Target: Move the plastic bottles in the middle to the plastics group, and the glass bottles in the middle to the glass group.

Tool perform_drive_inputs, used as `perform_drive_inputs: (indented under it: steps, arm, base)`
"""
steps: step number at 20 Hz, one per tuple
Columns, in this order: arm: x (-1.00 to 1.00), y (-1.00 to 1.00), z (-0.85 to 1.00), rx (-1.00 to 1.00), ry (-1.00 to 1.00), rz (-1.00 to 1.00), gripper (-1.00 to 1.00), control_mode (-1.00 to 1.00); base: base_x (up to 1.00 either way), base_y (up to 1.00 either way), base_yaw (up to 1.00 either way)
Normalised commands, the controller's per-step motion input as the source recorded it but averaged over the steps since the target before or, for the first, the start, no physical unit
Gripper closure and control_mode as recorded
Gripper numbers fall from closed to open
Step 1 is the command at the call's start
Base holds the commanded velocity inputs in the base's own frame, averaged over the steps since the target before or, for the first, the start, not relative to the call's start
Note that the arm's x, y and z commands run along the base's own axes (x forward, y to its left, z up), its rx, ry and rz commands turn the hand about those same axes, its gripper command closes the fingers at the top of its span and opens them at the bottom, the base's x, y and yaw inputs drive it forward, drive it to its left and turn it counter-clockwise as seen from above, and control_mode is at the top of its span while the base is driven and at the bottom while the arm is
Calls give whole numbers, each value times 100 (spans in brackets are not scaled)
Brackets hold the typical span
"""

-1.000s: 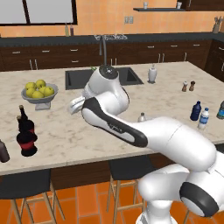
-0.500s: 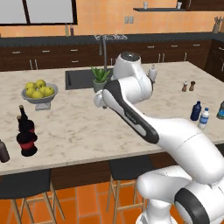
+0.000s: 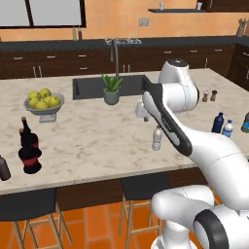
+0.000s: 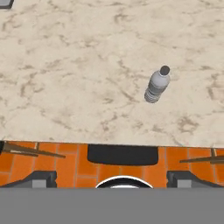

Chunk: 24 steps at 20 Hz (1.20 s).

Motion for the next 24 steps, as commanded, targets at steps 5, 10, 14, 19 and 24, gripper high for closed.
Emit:
perform_drive_inputs:
  steps: [5, 10, 14, 19, 24]
  arm:
    - [5, -100, 0, -1, 23, -19, -100, -100]
    - [27, -93, -58, 2, 5, -7, -100, -100]
    - [51, 1, -8, 0, -14, 0, -100, -100]
    - [20, 4, -7, 0, -10, 0, -100, -100]
    - [52, 16, -26, 0, 0, 0, -100, -100]
  base:
    - [0, 0, 0]
    - [0, 0, 0]
    - [0, 0, 0]
    - [0, 0, 0]
    - [0, 0, 0]
